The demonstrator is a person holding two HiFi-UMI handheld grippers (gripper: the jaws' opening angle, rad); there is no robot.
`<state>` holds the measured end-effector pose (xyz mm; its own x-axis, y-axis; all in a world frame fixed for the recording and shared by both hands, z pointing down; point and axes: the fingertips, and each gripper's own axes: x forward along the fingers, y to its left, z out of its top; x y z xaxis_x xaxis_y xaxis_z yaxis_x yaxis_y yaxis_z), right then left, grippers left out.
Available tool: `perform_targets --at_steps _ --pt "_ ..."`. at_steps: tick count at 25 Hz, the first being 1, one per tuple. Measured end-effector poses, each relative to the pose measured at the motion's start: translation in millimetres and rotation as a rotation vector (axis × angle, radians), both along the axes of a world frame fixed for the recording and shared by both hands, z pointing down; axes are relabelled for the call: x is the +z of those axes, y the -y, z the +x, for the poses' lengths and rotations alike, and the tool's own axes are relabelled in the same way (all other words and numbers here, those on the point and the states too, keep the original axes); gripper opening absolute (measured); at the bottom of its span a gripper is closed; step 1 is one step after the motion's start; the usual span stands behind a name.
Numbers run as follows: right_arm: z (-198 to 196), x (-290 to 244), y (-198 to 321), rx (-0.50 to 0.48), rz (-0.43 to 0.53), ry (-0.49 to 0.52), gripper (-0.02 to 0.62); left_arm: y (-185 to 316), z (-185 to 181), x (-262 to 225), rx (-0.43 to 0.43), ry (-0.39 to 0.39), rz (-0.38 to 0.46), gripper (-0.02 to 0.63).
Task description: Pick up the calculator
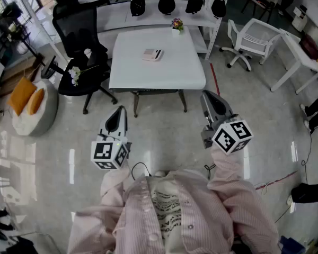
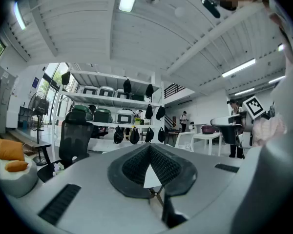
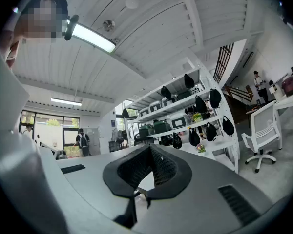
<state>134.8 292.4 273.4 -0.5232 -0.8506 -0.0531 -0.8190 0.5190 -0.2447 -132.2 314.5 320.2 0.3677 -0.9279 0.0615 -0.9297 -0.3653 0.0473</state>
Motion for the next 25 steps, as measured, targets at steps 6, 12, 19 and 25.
perform_targets --at_steps 6,12,19,25 --pt "10.4 7.5 7.2 0.006 -0.018 -0.014 -0.002 4.9 8.6 5.4 -0.008 -0.003 -0.011 0.000" --pt "20.3 18.1 16.1 -0.032 -0.029 -0.001 0.001 10.5 20.9 10.9 -0.021 -0.006 -0.018 0.000" --pt "32.0 32.5 21.2 -0.083 -0.067 0.034 0.057 6.1 36.3 20.6 -0.049 -0.011 -0.030 0.000" --pt "34.2 47.5 25.0 -0.098 -0.111 0.048 0.150 -1.4 37.3 33.5 -0.084 -0.015 -0.058 0.000"
